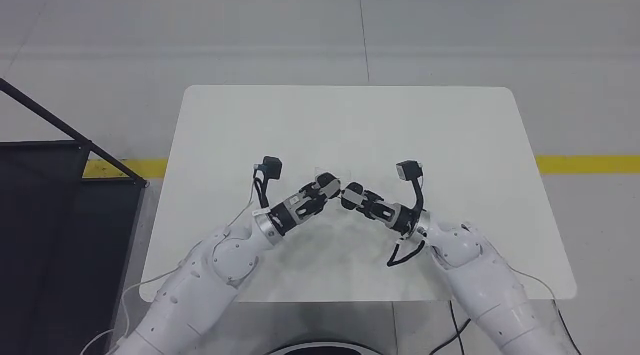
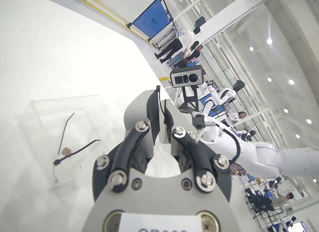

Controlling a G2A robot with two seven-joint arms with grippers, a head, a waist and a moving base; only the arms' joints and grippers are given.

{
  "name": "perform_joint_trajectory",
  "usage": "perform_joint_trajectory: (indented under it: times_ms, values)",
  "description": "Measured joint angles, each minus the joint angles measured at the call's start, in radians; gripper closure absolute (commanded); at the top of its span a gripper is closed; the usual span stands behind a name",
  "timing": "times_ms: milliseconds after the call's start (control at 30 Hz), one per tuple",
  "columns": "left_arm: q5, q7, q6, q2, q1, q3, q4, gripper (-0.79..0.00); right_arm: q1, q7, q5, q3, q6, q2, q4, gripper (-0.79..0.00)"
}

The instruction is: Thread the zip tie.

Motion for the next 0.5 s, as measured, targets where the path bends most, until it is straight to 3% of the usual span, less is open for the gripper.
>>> perform_joint_trajectory:
  times_ms: [167,500]
  values:
    - [-0.006,-0.005,-0.006,-0.004,-0.001,-0.004,0.005,0.0,-0.002,0.0,-0.004,0.004,0.001,-0.001,-0.001,0.0]
    - [-0.002,-0.02,-0.013,-0.011,0.0,-0.014,0.009,0.0,-0.005,0.003,-0.007,0.011,0.003,-0.004,-0.004,0.0]
